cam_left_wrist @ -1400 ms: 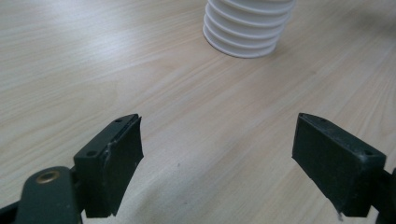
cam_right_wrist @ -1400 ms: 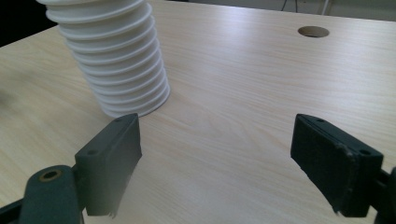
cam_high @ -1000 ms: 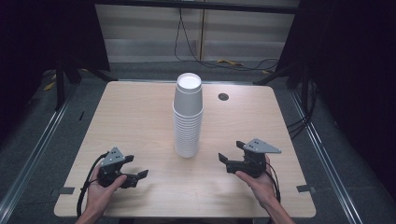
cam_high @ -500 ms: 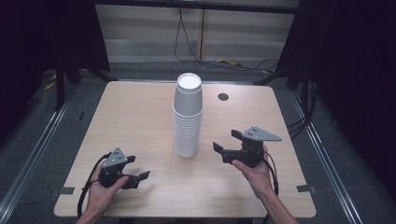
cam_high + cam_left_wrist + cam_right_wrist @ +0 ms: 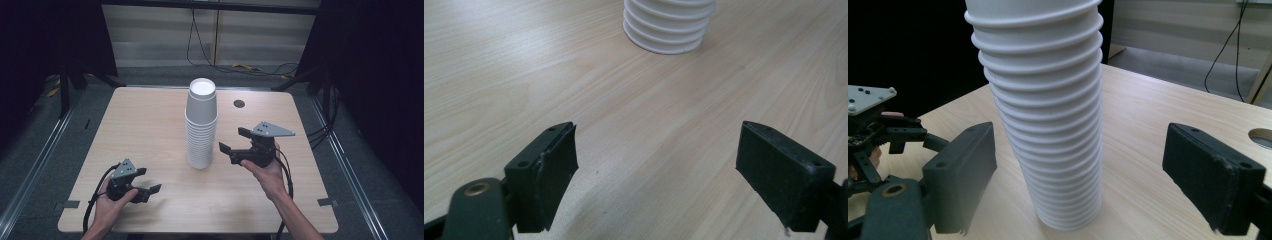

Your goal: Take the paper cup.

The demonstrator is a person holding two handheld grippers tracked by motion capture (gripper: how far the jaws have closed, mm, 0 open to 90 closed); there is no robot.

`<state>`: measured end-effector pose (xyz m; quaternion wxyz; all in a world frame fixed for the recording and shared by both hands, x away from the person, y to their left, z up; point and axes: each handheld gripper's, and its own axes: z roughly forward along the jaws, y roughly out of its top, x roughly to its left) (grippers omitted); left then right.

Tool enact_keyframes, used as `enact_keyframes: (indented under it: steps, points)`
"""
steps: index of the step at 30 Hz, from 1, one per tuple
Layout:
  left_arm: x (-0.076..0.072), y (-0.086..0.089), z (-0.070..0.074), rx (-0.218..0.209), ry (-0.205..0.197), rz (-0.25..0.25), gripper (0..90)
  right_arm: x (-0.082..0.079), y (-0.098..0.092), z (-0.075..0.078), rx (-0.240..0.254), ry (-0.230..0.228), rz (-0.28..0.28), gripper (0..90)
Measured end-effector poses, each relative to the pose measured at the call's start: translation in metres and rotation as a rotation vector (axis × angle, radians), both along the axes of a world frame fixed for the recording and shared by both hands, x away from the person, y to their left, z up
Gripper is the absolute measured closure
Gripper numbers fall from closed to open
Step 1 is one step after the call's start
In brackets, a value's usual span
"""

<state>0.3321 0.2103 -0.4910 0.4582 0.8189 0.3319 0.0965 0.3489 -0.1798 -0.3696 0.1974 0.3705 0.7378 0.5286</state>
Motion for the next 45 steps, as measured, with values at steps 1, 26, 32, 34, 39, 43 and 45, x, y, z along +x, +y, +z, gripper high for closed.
enact_keyframes:
  steps: [1, 26, 32, 34, 39, 43, 45]
  points:
    - [0.000, 0.000, 0.000, -0.002, -0.001, 0.001, 16.8, 0.001, 0.001, 0.001, 0.005, 0.003, 0.007, 13.9]
    - [0.001, 0.000, 0.000, 0.017, -0.009, -0.007, 16.8, 0.019, 0.023, 0.045, 0.072, -0.023, 0.115, 15.4]
    - [0.002, -0.001, 0.000, 0.018, -0.008, -0.006, 16.8, 0.025, 0.028, 0.055, 0.071, -0.031, 0.121, 13.9]
    - [0.002, -0.002, -0.001, 0.018, -0.007, -0.010, 16.8, 0.028, 0.030, 0.059, 0.067, -0.031, 0.124, 13.9]
    - [0.002, -0.001, -0.001, 0.020, -0.006, -0.009, 16.8, 0.034, 0.037, 0.068, 0.040, -0.023, 0.166, 14.1]
    - [0.000, 0.000, 0.000, 0.013, -0.009, -0.006, 16.8, 0.040, 0.040, 0.073, 0.029, -0.015, 0.172, 14.1]
    - [0.000, 0.000, 0.000, 0.013, -0.010, -0.007, 16.8, 0.042, 0.041, 0.077, 0.024, -0.011, 0.177, 14.1]
